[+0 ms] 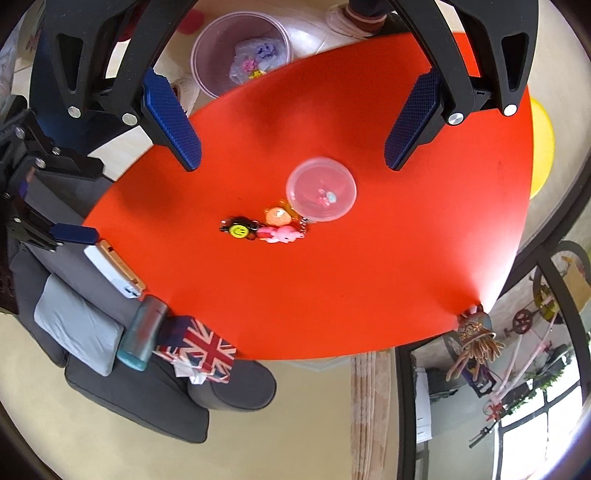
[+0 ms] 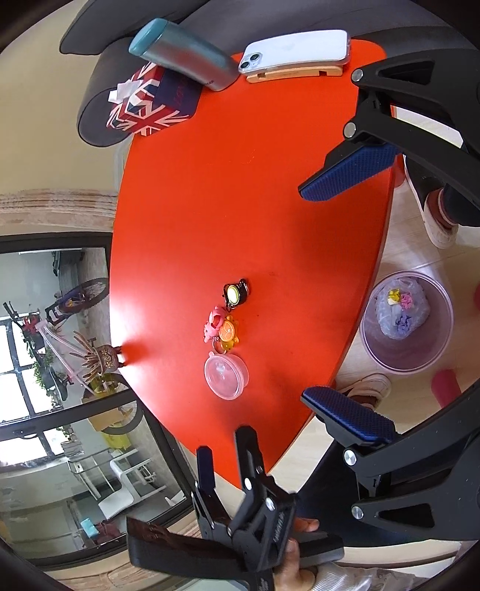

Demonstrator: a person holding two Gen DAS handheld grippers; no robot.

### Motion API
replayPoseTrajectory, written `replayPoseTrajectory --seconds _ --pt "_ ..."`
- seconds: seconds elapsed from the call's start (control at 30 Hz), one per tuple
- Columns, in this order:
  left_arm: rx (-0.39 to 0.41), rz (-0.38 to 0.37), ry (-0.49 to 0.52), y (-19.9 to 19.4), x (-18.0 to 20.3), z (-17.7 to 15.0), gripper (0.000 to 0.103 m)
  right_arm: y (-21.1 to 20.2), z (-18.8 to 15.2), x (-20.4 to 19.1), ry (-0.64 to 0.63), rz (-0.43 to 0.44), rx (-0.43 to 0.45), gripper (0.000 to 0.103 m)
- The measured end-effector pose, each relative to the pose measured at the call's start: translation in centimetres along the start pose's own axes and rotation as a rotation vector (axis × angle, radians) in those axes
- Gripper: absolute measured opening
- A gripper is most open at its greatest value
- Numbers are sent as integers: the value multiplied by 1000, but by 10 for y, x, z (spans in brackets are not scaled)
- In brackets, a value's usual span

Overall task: Collect trash
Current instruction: 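Move the left gripper to the small clear round container and grasp it, then grasp the smiley-face keychain with the right gripper while the left holds the container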

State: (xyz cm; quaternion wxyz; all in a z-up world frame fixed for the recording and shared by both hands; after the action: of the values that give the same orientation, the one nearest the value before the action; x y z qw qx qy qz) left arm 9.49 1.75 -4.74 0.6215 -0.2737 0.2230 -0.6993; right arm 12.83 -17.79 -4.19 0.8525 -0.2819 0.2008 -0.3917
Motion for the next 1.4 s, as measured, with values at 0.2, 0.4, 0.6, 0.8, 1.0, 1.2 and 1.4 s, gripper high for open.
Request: replayPoseTrajectory --seconds 0.2,0.4,0.6,0.8,1.0,1.2,1.4 --pt "-59 5 2 25 -8 5 95 7 0 0 -4 0 -17 98" --pt "-126 3 -9 53 -13 7 95 9 0 4 -2 -3 -26 98" --pt "-186 22 -14 77 -16 4 95 11 0 5 -2 -7 -33 98" --pt "-208 32 0 88 -15 2 95 12 -1 6 -2 -9 -36 98" --pt "-207 46 6 90 -17 0 86 13 -3 8 -4 -10 -42 98" --pt "-192 46 17 91 -18 -2 60 14 -3 6 -10 -7 -44 98" --pt "-151 52 16 84 -20 1 59 17 0 6 -17 -13 -46 98"
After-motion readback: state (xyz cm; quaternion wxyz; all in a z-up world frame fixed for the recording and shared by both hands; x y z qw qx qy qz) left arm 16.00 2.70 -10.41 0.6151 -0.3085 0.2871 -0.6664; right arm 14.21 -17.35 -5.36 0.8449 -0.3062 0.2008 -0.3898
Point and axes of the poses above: each gripper's, at about its wrist camera, not at the fingertips, and y roughly the way its jaws point, x to its right, z to its top, the point moved 4 cm from there along y, roughly the way its jaws point, and after that the axes turned 11 degrees about x, right-handed, at the moved point
